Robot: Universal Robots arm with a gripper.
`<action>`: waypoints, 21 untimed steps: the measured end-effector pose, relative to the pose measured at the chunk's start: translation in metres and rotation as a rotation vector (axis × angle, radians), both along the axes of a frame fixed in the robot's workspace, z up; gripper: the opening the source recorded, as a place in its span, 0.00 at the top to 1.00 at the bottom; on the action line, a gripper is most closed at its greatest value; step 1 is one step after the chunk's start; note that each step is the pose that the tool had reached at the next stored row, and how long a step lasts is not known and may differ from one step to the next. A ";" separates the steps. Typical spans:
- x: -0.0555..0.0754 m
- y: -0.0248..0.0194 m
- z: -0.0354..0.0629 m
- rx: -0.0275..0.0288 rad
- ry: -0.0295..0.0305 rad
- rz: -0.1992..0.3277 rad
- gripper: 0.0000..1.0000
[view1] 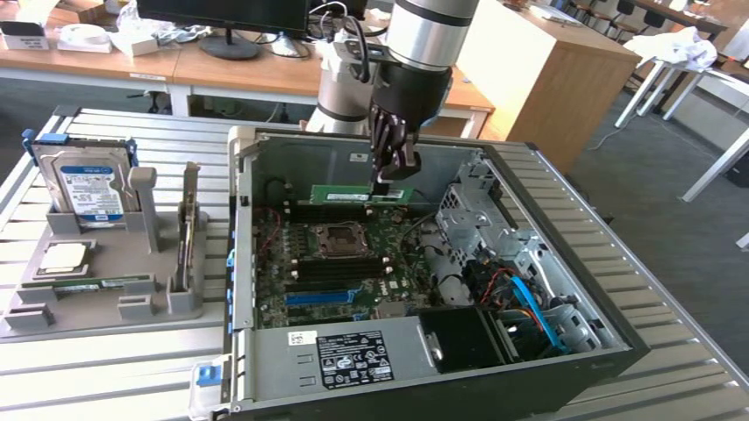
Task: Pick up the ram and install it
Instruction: 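Pick up the ram and move it above insertion slot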
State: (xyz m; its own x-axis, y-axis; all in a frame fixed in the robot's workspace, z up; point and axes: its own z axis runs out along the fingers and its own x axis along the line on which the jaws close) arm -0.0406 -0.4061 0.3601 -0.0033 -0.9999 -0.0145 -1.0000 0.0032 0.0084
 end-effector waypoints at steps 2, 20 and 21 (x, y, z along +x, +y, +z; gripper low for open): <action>0.000 0.0000 0.0000 0.0000 0.0000 0.000 0.88; 0.000 0.0000 -0.0025 0.0000 0.0000 0.000 0.88; 0.000 0.0000 -0.0026 0.0000 0.0000 0.000 0.88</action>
